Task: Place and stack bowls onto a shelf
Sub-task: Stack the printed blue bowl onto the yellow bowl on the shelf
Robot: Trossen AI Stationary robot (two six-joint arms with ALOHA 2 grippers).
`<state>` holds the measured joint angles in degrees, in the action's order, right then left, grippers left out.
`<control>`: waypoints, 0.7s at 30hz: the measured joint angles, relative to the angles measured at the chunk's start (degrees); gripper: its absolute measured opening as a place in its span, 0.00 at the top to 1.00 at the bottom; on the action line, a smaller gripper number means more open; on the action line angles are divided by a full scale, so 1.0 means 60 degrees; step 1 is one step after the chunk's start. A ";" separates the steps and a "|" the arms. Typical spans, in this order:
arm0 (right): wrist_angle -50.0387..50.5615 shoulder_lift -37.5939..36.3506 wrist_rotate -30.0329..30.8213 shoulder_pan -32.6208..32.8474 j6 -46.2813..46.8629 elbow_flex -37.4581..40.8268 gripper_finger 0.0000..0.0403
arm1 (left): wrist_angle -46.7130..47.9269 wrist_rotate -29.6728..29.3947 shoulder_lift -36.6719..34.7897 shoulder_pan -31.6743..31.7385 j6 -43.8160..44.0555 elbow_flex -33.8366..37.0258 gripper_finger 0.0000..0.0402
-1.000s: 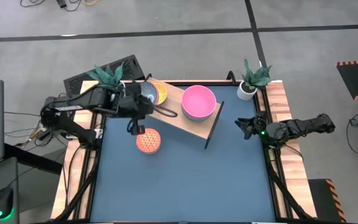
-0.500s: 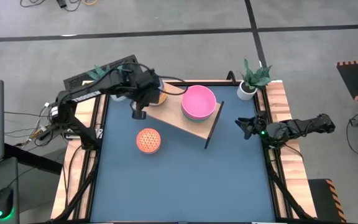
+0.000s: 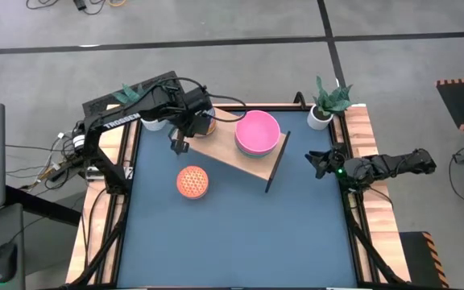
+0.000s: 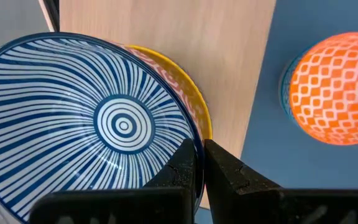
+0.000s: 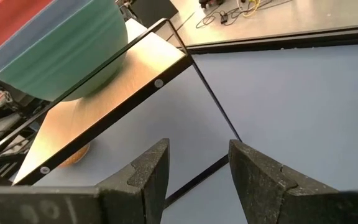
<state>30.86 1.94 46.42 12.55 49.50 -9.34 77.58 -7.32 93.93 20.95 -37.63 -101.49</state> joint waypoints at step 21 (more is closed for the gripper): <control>-0.0002 0.0003 -0.0002 -0.0007 -0.0047 0.0000 0.53 | -0.0008 0.0794 0.0004 0.0441 -0.0266 0.0000 1.00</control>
<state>30.85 1.96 46.41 12.51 49.21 -9.34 77.54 -2.56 93.95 23.59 -39.23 -101.49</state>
